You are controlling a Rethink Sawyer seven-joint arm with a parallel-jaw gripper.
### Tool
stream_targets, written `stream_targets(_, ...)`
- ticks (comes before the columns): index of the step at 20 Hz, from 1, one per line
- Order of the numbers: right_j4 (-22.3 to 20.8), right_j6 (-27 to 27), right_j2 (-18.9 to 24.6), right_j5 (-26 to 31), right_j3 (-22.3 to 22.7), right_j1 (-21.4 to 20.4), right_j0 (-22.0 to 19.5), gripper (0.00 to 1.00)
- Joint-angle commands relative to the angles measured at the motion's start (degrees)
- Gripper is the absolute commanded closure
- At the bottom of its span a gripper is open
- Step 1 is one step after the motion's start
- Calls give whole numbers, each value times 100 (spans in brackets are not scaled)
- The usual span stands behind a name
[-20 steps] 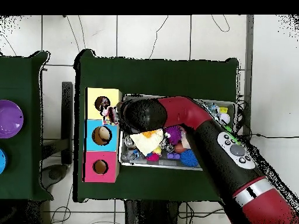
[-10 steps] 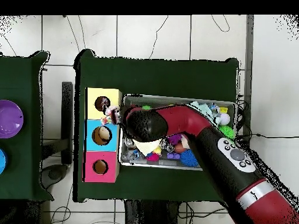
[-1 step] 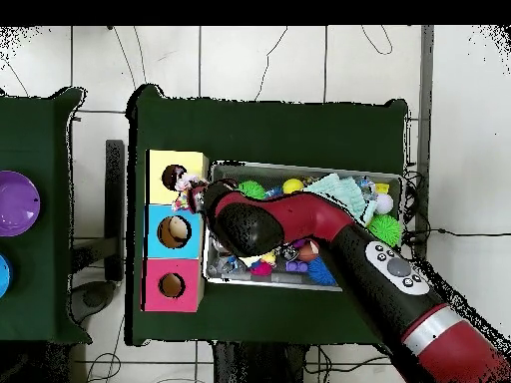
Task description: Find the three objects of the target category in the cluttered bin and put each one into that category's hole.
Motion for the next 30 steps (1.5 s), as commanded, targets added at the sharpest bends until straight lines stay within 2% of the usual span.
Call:
stream_targets(1,-372,-107,255,-211,110,327,-39,100)
stream_targets(7,-392,-72,229,-181,-138,438,131,100)
stream_targets(12,-244,35,-56,100,-530,431,425,100)
stream_targets(15,-224,146,-116,42,-465,304,430,100)
stream_targets(20,-339,657,-813,-376,-741,-77,912,100)
stream_targets(23,-358,783,-1139,-524,-827,-185,1116,100)
stream_targets(30,-317,1121,-2616,-950,-1090,-628,2058,100)
